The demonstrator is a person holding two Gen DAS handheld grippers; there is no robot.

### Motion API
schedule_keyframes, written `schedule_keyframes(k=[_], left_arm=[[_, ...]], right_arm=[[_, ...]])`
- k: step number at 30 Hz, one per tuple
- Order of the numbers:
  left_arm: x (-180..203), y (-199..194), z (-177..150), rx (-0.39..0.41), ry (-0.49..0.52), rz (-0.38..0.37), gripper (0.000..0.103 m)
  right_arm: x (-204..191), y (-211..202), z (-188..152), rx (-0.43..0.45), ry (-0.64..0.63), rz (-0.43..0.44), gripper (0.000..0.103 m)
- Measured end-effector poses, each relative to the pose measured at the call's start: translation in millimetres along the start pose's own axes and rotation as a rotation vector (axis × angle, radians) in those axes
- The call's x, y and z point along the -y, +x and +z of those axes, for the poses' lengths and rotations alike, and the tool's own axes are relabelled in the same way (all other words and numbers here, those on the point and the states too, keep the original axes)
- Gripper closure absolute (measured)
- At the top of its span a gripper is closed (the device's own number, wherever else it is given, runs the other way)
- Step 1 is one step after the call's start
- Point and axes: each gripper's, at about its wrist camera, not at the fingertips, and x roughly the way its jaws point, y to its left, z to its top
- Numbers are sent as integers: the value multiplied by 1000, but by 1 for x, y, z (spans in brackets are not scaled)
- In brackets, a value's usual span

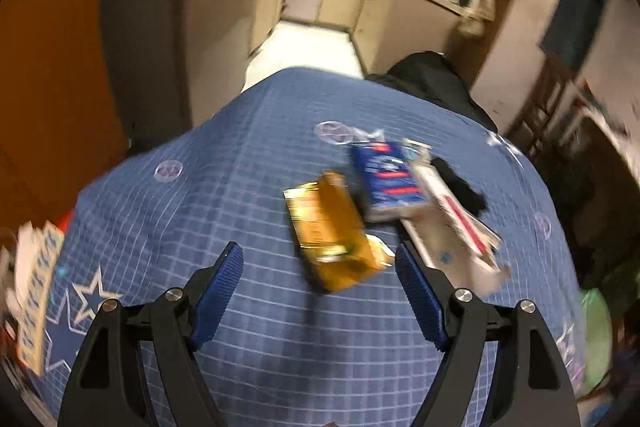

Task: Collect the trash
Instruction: 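Grasp the gold foil packet with the left tool while the right tool grasps the white-red carton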

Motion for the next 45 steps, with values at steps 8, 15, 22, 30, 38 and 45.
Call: schedule_keyframes(k=[8,15,22,30,38,45], left_arm=[[5,36,5,-80,5,-17,20],[30,73,15,-97,75,71,16],[14,85,12,-97,83,112,22],[9,96,7,-105,146,134,24],[9,111,22,-106,131,124,24],[13,114,22,-79,150,155,41]], right_arm=[[-75,82,42,-76,-102,174,32],[-100,120,50,-114,-115,209,32],[-116,150,65,-154,-171,212,56],[-138,203,97,-175,-203,180,60],[-144,240,111,-240,-235,108,60],[-160,250,105,-248,-297,86,70]])
